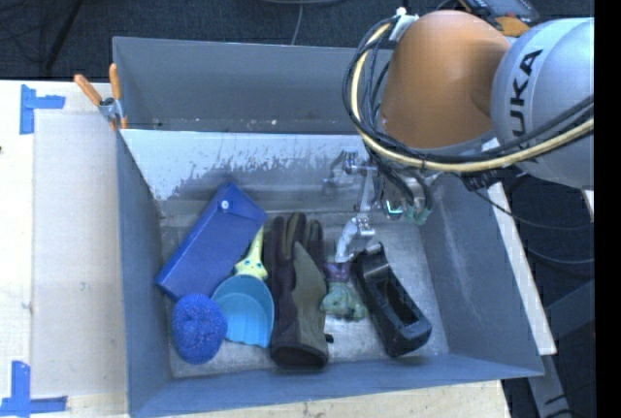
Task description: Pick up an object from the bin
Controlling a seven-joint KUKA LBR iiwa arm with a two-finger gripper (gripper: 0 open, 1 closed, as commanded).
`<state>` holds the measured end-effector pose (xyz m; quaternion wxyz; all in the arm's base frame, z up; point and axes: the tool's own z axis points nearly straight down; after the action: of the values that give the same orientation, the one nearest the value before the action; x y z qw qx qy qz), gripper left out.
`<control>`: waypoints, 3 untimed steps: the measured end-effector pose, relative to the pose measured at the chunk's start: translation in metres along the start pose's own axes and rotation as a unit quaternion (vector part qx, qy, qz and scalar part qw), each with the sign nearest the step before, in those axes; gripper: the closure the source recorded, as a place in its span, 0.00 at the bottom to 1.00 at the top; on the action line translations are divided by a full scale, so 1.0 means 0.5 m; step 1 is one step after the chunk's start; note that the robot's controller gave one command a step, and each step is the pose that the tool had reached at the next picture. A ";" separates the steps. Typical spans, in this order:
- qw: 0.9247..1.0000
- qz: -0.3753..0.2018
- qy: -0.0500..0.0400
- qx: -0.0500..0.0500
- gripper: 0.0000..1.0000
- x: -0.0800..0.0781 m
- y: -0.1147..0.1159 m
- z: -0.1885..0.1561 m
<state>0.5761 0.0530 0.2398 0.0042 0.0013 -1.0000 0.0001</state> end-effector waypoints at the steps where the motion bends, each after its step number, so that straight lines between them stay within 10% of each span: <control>1: 1.000 0.001 -0.004 0.000 0.00 -0.003 -0.001 -0.008; 2: 1.000 -0.009 -0.007 0.000 0.00 -0.010 -0.007 0.090; 3: 1.000 -0.018 0.003 -0.002 1.00 -0.038 -0.032 0.315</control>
Offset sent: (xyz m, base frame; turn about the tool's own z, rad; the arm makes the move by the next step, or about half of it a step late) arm 0.0064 -0.0115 -0.1318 -0.0504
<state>0.5940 0.0370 0.0823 0.0069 0.0189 -0.9998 -0.0021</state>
